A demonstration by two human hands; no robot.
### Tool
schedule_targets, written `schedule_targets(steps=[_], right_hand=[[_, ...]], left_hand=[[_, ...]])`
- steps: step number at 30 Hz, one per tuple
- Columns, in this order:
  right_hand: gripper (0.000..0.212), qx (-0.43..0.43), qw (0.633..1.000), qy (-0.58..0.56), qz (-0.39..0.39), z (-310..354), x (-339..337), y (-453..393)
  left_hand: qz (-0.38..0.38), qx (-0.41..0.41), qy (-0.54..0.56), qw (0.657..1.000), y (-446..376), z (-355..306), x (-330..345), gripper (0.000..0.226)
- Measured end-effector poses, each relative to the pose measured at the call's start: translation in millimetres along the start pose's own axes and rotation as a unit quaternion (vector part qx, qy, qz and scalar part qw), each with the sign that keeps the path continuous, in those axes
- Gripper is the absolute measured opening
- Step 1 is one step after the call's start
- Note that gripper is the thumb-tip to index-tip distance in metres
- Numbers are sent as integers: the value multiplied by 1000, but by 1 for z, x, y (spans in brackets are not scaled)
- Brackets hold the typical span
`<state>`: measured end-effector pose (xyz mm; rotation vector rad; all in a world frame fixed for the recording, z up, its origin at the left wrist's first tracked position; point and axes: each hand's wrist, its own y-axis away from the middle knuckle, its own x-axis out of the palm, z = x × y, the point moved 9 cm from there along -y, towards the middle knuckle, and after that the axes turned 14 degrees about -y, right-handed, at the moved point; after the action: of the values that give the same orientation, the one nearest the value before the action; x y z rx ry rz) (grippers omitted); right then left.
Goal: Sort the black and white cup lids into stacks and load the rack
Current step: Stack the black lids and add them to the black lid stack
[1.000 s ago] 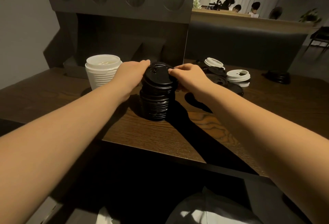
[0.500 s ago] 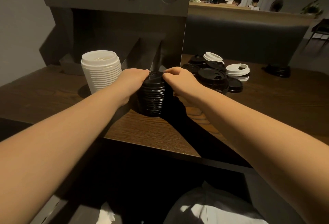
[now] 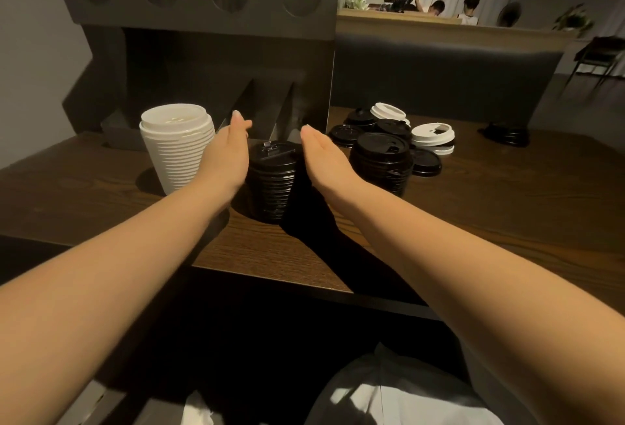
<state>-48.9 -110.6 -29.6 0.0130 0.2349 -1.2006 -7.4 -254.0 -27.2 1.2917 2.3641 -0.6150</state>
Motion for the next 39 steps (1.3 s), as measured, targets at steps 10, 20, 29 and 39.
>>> schedule_targets(steps=[10,20,29,39], right_hand=[[48,-32,989,-121,-78,32,-70,5],[51,-33,980,-122,-154,5,-185,35],[56,46,970,-75,-227,-49,-278,57],[68,129,975,19,-179,-108,-328,40]], left_hand=[[-47,132,34,990,30,-105,16,24],[82,175,44,980,73,-169,126,27],[167,142,6,976,86,-192,239,26],[91,62,-196,974,34,-148,302,60]])
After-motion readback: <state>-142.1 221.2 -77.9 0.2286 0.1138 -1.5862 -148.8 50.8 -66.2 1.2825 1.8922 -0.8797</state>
